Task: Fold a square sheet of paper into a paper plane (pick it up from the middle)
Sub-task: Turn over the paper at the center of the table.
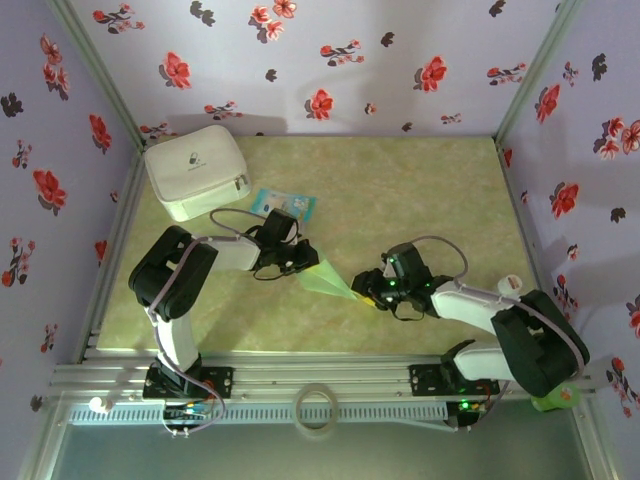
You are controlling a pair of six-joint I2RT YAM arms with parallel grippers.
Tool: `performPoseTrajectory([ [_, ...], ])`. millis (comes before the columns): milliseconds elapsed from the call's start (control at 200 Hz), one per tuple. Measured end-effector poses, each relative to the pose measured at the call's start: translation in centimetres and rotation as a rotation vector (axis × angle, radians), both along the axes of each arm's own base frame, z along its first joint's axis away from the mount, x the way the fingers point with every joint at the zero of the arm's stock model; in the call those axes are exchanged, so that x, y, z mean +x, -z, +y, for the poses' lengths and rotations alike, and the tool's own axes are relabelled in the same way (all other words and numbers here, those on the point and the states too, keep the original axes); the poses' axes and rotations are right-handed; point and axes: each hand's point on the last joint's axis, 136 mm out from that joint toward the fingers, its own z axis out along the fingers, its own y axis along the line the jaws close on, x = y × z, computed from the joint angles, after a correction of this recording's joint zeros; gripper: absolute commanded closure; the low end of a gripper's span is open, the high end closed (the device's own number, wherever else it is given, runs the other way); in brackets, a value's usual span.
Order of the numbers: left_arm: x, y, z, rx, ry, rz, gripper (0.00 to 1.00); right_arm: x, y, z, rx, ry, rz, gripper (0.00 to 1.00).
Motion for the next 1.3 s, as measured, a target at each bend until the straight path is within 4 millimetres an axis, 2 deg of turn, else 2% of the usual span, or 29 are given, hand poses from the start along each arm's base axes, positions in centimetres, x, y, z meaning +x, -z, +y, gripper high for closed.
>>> performPoseTrajectory([
  [270,0.0,0.0,0.0,0.000,0.000,0.000,0.88,-0.9,1.1,0.6,0.024,-0.031,0.082,0.62],
  [890,0.0,0.0,0.0,0.001,-0.001,0.001,0.88,1.2,0.2,2.0,0.094,-0.029,0.019,0.66],
  [1035,0.0,0.0,0.0,0.001,-0.001,0.001,0.88,1.4,0.5,2.2,0.096,-0.033,0.019,0.71],
  [1300,0.1,-0.1,0.0,-0.001,-0.001,0.000,0.84,1.4,0.5,2.3,0.100,-0.054,0.010,0.87],
])
